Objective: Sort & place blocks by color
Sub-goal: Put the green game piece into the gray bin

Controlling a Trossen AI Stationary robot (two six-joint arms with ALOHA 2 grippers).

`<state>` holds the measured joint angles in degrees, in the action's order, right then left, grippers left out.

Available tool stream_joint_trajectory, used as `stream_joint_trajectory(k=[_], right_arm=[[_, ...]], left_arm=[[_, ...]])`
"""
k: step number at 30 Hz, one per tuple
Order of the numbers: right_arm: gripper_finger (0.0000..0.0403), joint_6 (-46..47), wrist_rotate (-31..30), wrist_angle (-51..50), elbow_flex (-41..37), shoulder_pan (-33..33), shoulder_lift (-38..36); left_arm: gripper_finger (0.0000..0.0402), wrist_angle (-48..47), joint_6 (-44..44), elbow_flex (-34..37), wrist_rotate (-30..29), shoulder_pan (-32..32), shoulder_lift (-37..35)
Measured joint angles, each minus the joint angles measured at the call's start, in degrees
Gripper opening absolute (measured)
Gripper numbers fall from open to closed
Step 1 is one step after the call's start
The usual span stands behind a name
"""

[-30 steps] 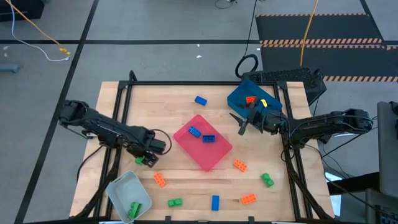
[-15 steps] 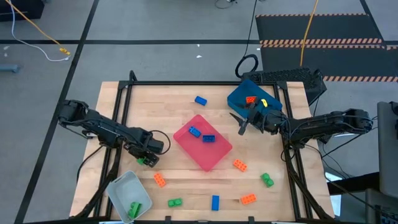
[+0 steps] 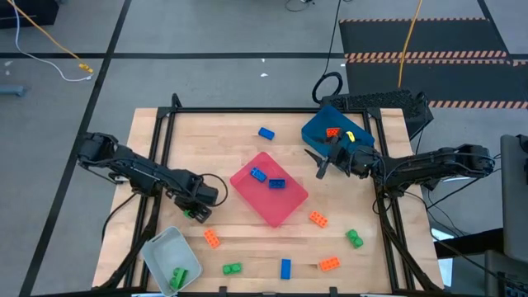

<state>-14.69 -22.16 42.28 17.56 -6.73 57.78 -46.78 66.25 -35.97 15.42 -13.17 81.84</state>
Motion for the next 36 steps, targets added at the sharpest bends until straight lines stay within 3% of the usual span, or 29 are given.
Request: stream_joint_trajectory(k=[6,9,13,18,22,26,36], right_arm=[[0.0215,-1.0,0.0,0.9,0.0,0.0,0.0],[0.0215,-1.0,0.0,1.1,0.0,0.0,0.0],[0.0215,-0.9,0.0,0.9,0.0,0.0,0.0],[0.0215,-1.0,-0.1,0.8,0.0,0.0,0.0],[0.0215,-0.9,-0.1,0.6,0.0,0.0,0.0],[0.0215,-0.8,-0.1,-0.2,0.0,0.0,0.0],[0.0215,0.4,-0.1,-0.7,0.0,0.0,0.0]], left_arm=[[0.0133,-0.3,-2.6,-1.7,1.0,1.6,-0.7],[0.0133,-1.1,-4.5,-4.7,-1.5,2.8,-1.3],[0.0133,-3.1,-8.5,-10.3,-4.3,4.0,-2.2],[0.0133,-13.4,-11.3,-19.9,-5.3,2.2,-2.5],[0.0133,-23.4,-10.6,-28.9,-6.4,-2.4,-2.5],[0.0133,-25.9,-8.6,-35.0,-7.7,-8.6,-2.5],[0.0133,-25.1,2.0,-34.3,-5.4,-25.0,-2.3]])
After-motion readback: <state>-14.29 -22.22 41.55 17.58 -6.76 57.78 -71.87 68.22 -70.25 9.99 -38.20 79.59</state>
